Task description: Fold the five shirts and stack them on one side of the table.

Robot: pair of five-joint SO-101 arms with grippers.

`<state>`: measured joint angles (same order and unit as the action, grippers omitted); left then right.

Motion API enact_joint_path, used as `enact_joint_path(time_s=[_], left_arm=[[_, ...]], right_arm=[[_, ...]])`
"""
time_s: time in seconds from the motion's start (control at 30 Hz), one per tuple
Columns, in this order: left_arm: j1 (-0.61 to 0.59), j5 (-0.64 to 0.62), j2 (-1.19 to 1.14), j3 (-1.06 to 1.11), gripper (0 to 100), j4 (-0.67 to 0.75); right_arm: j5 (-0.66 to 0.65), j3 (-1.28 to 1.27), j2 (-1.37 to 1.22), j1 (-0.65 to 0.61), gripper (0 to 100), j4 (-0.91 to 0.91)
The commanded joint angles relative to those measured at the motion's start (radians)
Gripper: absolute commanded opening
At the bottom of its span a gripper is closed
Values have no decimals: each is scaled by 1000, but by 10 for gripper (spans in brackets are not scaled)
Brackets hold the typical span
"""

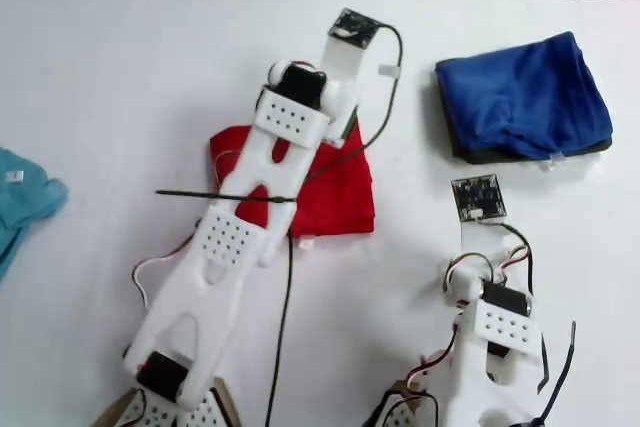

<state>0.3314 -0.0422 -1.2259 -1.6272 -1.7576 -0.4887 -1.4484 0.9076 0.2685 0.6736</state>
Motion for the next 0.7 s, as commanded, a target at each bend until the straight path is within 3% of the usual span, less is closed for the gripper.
enact_joint_path(time_s=[0.0,0.23,0.33,0.47,0.67], left_arm=[[-46,2,129,-41,105,-34],[-173,2,413,-16,105,-37],[-239,2,589,102,105,-37],[-330,2,884,479,105,-35],[-488,121,1353,1213,105,17]], right_arm=[[9,3,25,10,19,-15],[9,3,25,10,19,-15],[9,3,25,10,19,-15],[9,3,25,10,19,-15],[9,5,25,10,19,-12]])
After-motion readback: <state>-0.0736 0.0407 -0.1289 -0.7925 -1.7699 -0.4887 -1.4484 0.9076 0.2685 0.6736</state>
